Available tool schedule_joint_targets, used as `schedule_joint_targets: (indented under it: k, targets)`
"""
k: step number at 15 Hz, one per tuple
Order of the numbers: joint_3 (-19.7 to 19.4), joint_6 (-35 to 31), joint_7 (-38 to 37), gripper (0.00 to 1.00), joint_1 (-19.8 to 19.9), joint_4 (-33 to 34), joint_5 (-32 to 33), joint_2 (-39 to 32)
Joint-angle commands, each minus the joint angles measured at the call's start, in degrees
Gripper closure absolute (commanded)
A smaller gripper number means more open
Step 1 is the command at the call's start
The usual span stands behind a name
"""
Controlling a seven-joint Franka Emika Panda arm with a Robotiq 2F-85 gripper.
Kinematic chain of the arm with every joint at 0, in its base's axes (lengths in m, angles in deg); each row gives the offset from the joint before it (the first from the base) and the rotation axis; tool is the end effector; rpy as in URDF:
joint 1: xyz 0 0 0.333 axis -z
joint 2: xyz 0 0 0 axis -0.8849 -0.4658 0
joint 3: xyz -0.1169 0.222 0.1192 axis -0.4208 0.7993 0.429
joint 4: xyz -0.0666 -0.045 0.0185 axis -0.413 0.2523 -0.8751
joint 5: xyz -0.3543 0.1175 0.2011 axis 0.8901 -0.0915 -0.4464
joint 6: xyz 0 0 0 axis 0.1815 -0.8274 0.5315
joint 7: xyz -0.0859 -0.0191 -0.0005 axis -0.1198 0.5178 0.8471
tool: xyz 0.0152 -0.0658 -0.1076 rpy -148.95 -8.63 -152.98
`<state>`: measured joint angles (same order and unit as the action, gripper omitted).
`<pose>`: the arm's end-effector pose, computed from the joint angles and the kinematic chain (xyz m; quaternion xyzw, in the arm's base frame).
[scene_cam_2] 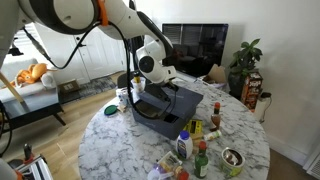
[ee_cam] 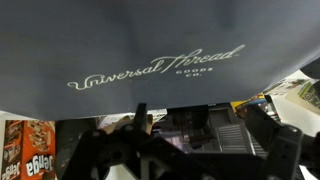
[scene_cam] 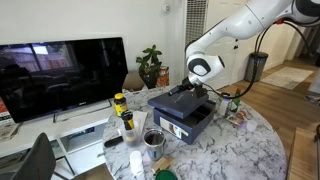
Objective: Put the lid on the blue box
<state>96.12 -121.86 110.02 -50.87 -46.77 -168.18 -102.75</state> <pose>0.6470 0.0262 0.1456 -0.9131 0.0001 -0.3903 0.1178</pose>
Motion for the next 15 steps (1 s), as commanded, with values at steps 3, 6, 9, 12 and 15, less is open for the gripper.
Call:
schedule_joint_targets:
  k: [3,6,9,12,15]
  targets:
    - [-9.1,-0.6,4.4,0.00,-7.3,4.5,-4.6,-3.5]
    - [-12.2,-1.2,3.8,0.00,-9.0,4.1,-6.4,-3.4]
    - [-14.3,-2.5,3.0,0.00,-10.1,3.1,-8.6,-2.8]
    - [-14.5,-5.6,2.0,0.00,-10.6,2.3,-9.5,-2.9]
    - [-16.2,-6.9,-9.1,0.00,-13.4,-0.4,-0.8,-1.8]
